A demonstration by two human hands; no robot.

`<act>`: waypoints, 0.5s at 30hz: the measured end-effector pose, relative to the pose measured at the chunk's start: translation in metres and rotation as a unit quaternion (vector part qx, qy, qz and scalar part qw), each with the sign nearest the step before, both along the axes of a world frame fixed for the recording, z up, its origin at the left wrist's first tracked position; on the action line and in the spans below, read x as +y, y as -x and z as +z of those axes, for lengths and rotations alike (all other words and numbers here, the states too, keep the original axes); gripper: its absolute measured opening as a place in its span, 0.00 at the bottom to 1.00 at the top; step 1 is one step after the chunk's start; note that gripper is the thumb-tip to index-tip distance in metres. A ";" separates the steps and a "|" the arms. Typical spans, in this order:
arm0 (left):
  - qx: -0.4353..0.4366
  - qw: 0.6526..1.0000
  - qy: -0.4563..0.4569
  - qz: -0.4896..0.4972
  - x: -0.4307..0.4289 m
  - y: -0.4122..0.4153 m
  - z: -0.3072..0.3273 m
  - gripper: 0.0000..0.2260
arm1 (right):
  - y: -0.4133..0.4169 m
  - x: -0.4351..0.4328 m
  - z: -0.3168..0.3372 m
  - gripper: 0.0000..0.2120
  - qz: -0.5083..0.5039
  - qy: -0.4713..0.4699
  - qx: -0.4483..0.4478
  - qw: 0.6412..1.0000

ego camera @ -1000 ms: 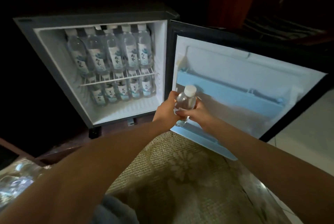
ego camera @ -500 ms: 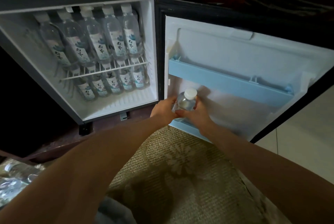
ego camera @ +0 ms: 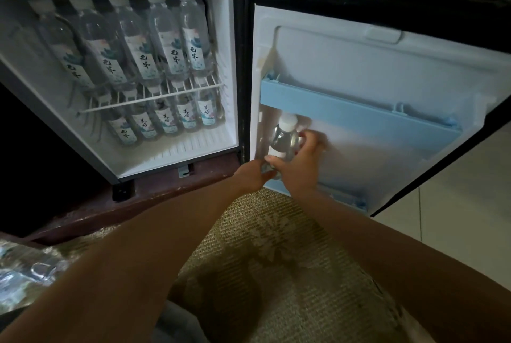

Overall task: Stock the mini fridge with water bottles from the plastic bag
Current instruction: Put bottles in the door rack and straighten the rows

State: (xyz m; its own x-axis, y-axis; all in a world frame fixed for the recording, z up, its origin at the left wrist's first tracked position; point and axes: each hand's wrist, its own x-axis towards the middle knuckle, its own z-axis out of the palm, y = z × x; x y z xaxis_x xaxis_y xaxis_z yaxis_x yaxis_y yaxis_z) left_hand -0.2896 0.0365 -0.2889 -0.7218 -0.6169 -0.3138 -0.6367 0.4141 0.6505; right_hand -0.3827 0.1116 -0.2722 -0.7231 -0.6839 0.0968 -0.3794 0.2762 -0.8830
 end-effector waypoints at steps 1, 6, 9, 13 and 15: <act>0.000 1.000 0.009 0.026 0.003 0.001 0.000 0.17 | -0.001 -0.001 -0.001 0.39 -0.022 0.011 -0.008 1.000; -0.038 0.975 0.121 0.181 0.010 -0.005 -0.002 0.15 | 0.000 -0.007 -0.006 0.33 -0.018 0.011 -0.027 0.999; -0.047 0.974 0.126 0.185 0.009 -0.004 0.001 0.16 | 0.002 -0.009 -0.004 0.32 -0.010 0.017 -0.029 0.999; -0.026 0.978 0.048 0.202 0.013 0.000 0.006 0.17 | 0.005 -0.007 -0.006 0.29 0.034 0.027 -0.069 0.997; -0.006 0.976 0.023 0.216 0.014 0.000 0.007 0.18 | 0.004 -0.006 -0.008 0.28 0.042 0.020 -0.085 0.995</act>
